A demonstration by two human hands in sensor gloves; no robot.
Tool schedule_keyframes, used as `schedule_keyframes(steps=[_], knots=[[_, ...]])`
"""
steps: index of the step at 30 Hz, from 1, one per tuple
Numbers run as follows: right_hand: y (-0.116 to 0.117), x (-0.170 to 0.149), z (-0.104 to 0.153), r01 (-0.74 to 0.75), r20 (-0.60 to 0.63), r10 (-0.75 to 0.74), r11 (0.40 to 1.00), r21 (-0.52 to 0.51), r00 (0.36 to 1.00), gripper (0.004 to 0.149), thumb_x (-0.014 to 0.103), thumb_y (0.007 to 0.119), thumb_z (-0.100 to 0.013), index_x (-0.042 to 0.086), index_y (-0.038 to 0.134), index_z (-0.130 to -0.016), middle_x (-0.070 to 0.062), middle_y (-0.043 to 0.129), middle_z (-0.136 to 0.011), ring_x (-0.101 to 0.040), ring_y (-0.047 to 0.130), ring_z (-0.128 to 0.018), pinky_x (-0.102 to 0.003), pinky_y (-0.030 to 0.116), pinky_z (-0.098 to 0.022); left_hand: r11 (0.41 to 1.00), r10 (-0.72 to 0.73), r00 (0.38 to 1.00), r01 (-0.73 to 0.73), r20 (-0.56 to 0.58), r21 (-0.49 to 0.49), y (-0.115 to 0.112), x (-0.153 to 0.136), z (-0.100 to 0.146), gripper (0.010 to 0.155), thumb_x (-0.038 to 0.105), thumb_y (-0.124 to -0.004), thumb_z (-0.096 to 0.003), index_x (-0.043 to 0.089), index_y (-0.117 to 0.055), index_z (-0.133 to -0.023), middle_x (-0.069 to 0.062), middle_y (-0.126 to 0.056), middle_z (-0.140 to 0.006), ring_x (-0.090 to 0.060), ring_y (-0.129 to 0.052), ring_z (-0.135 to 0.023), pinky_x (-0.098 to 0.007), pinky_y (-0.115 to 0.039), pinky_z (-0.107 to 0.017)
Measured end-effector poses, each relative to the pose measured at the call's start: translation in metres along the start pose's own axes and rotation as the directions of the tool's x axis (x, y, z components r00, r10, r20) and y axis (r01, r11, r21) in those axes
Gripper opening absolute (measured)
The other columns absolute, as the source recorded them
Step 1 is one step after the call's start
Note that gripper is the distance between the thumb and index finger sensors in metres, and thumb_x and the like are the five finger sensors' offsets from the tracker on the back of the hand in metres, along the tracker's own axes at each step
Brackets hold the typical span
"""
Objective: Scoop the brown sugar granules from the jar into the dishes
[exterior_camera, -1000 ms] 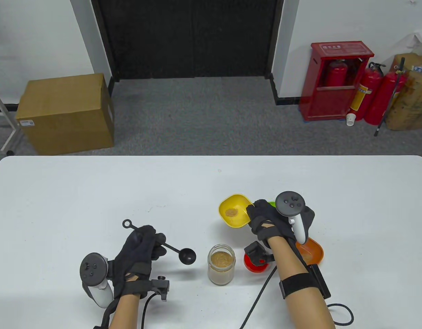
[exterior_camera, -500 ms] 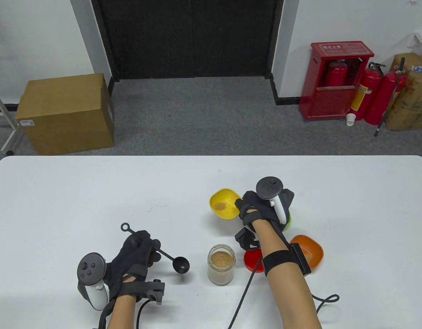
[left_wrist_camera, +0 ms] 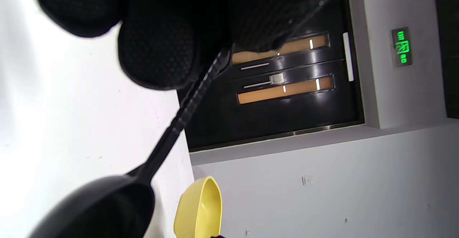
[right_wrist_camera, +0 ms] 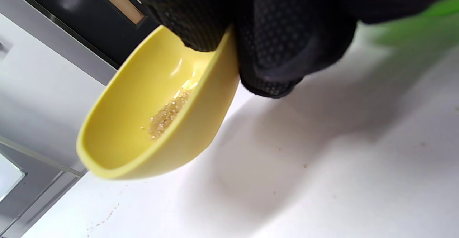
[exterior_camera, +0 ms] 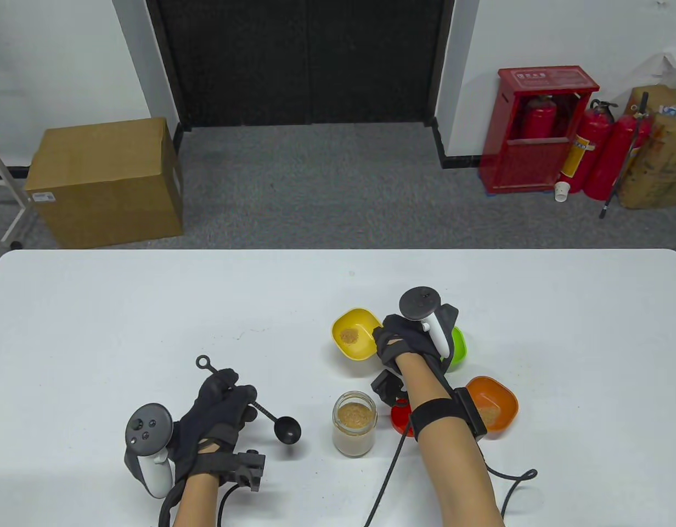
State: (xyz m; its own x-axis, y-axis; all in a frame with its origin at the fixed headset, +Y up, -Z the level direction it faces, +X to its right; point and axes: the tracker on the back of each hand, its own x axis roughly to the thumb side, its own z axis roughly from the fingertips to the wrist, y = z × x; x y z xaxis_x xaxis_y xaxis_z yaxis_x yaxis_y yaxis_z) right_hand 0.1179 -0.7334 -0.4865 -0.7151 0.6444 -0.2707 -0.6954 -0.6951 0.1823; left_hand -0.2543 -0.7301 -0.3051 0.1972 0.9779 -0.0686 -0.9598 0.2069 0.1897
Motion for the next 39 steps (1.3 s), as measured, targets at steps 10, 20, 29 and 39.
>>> schedule_keyframes(steps=[10, 20, 29, 39], knots=[[0.013, -0.002, -0.005, -0.015, -0.021, 0.016, 0.999, 0.034, 1.0, 0.051, 0.025, 0.082, -0.053, -0.007, 0.075, -0.092, -0.023, 0.101, -0.059, -0.026, 0.096, -0.025, -0.043, 0.084, -0.01, 1.0, -0.026, 0.999, 0.026, -0.028, -0.002, -0.002, -0.001, 0.0, 0.056, 0.033, -0.09, -0.052, 0.01, -0.07, -0.099, -0.006, -0.099, -0.078, -0.023, -0.107, -0.051, -0.049, -0.085, -0.044], [0.022, -0.005, -0.004, -0.026, -0.03, 0.029, 0.997, 0.074, 0.999, 0.052, 0.026, 0.081, -0.053, -0.007, 0.074, -0.092, -0.024, 0.101, -0.06, -0.027, 0.096, -0.026, -0.044, 0.084, -0.01, 0.999, -0.043, 0.998, 0.043, -0.043, 0.0, -0.004, -0.002, 0.001, 0.053, 0.034, -0.09, -0.0518, 0.011, -0.074, -0.097, -0.007, -0.1, -0.077, -0.022, -0.108, -0.049, -0.049, -0.085, -0.043], [0.018, -0.013, 0.001, 0.001, -0.041, 0.005, 0.991, 0.134, 0.999, 0.058, 0.026, 0.079, -0.055, -0.008, 0.064, -0.1, -0.031, 0.094, -0.075, -0.035, 0.095, -0.038, -0.05, 0.083, -0.019, 0.996, -0.084, 0.995, 0.083, -0.058, -0.023, -0.009, -0.001, 0.001, 0.054, 0.032, -0.09, -0.0515, 0.011, -0.073, -0.098, -0.007, -0.1, -0.078, -0.024, -0.107, -0.05, -0.05, -0.085, -0.044], [-0.01, -0.012, 0.038, 0.004, 0.102, -0.013, 0.996, 0.093, 0.995, 0.059, 0.027, 0.078, -0.055, -0.004, 0.062, -0.103, -0.034, 0.084, -0.088, -0.045, 0.092, -0.054, -0.059, 0.081, -0.03, 0.986, -0.142, 0.987, 0.135, -0.08, -0.096, -0.019, 0.004, -0.001, 0.056, 0.029, -0.089, -0.0522, 0.012, -0.07, -0.102, -0.008, -0.097, -0.082, -0.025, -0.104, -0.054, -0.051, -0.082, -0.048]])
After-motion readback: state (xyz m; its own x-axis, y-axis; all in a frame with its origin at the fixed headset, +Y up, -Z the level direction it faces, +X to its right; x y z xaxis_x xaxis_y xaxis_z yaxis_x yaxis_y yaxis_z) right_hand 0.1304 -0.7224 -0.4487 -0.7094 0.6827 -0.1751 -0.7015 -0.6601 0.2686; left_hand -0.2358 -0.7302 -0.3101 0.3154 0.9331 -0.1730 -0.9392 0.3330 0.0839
